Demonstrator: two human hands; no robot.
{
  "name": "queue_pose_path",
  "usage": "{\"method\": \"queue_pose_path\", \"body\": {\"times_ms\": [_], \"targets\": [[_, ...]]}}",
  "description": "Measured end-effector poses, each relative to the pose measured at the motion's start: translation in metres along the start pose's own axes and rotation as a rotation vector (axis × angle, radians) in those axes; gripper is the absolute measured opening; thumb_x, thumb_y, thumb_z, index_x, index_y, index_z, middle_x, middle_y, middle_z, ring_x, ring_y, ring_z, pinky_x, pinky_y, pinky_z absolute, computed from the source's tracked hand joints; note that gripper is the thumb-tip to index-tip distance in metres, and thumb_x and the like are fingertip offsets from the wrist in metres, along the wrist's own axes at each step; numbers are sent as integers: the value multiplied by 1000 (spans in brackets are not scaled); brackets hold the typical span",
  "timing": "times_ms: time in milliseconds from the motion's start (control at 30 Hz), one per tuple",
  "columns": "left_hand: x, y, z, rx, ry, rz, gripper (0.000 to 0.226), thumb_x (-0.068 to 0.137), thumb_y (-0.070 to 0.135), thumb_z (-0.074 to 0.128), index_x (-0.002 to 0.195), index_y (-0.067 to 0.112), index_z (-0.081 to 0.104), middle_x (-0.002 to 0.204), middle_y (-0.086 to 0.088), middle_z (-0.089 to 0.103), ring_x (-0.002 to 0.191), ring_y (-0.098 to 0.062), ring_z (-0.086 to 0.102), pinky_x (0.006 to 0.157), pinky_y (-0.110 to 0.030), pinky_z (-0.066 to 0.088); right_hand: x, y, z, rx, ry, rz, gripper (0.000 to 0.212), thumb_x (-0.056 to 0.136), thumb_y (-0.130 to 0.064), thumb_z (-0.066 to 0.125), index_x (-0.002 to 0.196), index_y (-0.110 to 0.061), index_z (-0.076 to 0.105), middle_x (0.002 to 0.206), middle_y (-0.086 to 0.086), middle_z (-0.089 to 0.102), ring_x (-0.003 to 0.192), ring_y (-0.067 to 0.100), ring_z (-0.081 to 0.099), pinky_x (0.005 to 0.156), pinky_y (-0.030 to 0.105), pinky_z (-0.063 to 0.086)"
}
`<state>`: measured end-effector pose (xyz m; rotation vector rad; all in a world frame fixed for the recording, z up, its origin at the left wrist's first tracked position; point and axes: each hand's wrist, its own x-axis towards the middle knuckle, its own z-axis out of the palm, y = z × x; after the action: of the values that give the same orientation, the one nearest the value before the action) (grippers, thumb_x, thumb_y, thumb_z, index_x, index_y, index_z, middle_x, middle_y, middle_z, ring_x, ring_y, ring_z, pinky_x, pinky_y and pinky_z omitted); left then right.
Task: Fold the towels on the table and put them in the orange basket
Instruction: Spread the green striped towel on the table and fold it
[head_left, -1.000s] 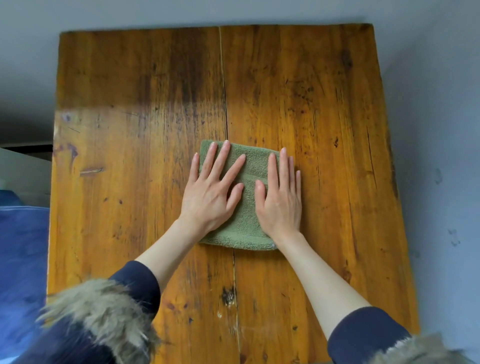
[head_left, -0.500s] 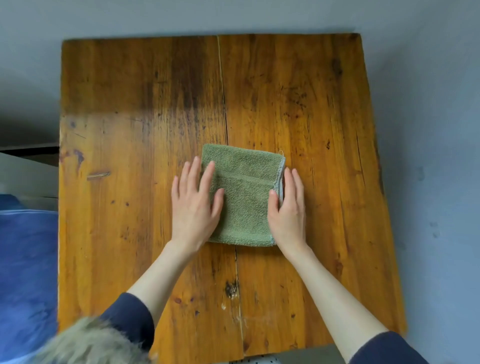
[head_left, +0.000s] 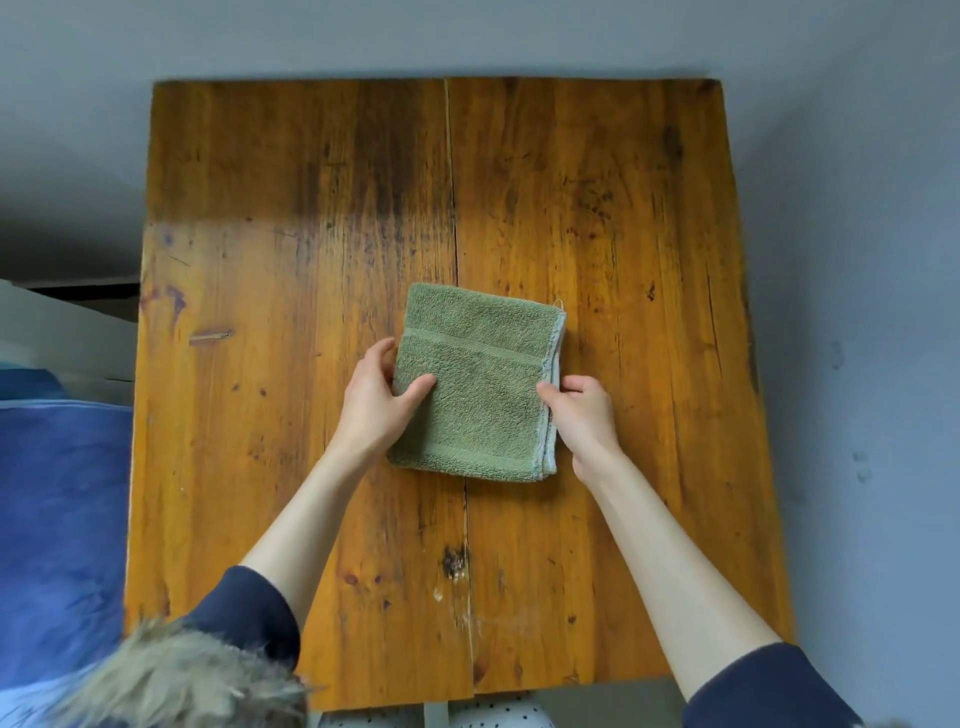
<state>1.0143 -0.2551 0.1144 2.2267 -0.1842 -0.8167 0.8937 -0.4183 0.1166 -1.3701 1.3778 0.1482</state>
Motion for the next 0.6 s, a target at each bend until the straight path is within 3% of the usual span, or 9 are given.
{"method": "queue_pose_path", "body": {"times_ms": [67,133,233,267,300,367,433,500,600], "targets": [[-2,2,0,-74,-45,-53,61,84,25,69,136,13,41,125,-7,57,111,-22,56,99,-44,45,-1,-1,-3,14,-66,18,15,92,-21,58,102,-12,61,106,7,66,95,20,62,84,34,49],[-7,1,0,-159,-83,-124,57,83,18,69,133,12,42,121,-7,61,105,-19,59,93,-39,49,-3,-2,-7,27,-135,33,15,92,-18,57,101,-10,65,103,7,68,90,17,64,73,29,50],[-20,-7,-1,-305,-140,-216,52,84,10,68,130,14,43,109,-1,64,82,-2,61,63,-13,50,-5,-2,-13,-18,-229,23,19,92,-15,56,106,-6,65,102,6,68,78,10,62,59,21,45],[-25,-11,-2,-341,-159,-254,51,84,9,67,129,16,43,102,2,64,76,0,60,55,-11,48,-6,-1,-15,-55,-252,8,20,91,-15,57,108,-6,64,105,7,68,79,9,62,58,20,45],[-31,-15,-3,-364,-174,-291,50,85,9,66,128,19,44,96,4,63,74,-1,59,53,-14,47,-8,1,-17,-98,-269,-9,23,91,-16,58,111,-6,63,109,7,67,83,10,62,62,22,47],[-41,-24,-6,-380,-190,-338,47,85,9,65,125,26,45,91,1,61,75,-7,58,58,-22,43,-12,3,-18,-167,-306,-23,36,90,-19,61,122,-5,55,119,7,62,99,18,62,83,34,52],[-53,-30,-7,-402,-191,-353,46,86,8,64,122,30,46,92,-4,61,77,-11,59,62,-27,42,-18,4,-18,-178,-356,-10,42,89,-19,62,127,-6,50,122,9,60,106,23,60,96,42,48],[-68,-35,-12,-452,-179,-356,45,86,6,63,118,32,48,95,-6,60,82,-14,61,66,-29,43,-27,3,-17,-170,-412,-3,40,89,-14,61,126,-6,49,119,10,62,102,21,62,92,41,50],[-91,-42,-22,-532,-161,-370,44,85,4,63,117,32,51,95,-5,60,81,-12,65,60,-29,50,-43,0,-14,-172,-511,22,26,90,-8,57,117,-7,57,108,8,68,94,18,65,79,34,53]]}}
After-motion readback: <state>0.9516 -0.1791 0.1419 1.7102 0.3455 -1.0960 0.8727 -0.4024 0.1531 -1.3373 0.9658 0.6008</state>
